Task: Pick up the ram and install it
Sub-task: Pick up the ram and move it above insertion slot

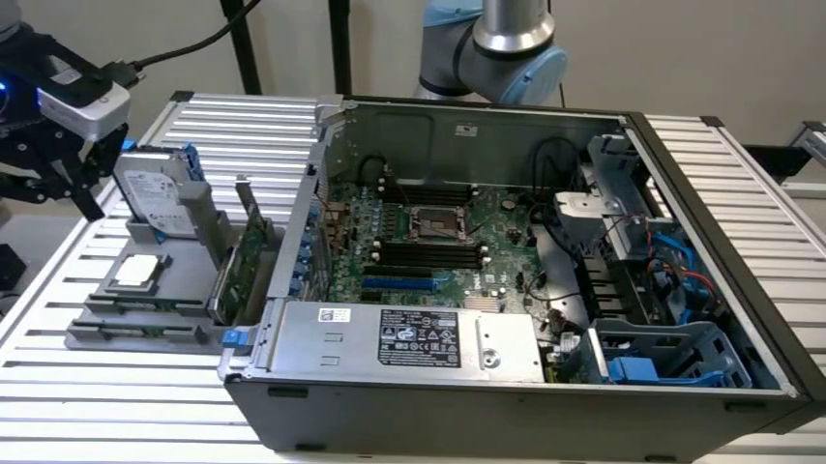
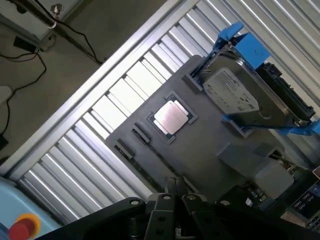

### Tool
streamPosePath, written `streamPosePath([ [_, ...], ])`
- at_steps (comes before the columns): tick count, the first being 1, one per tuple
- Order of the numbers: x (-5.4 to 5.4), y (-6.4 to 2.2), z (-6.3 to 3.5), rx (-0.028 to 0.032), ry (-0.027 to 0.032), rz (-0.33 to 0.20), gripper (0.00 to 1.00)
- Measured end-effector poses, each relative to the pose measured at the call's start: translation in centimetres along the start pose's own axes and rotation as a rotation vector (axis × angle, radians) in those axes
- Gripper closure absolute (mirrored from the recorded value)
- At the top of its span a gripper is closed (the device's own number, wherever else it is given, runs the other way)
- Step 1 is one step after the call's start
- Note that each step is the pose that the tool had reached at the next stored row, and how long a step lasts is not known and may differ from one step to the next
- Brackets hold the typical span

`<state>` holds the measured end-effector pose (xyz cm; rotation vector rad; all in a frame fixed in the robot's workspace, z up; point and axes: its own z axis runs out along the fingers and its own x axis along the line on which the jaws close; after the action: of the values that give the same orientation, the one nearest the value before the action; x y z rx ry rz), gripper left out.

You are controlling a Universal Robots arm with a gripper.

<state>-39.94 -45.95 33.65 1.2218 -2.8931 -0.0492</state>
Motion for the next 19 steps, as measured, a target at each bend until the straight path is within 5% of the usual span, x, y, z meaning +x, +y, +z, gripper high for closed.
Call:
streamPosePath([
  [19,0.01,-0.03,0.93,-0.0102,0.0156,-0.345,1.0],
])
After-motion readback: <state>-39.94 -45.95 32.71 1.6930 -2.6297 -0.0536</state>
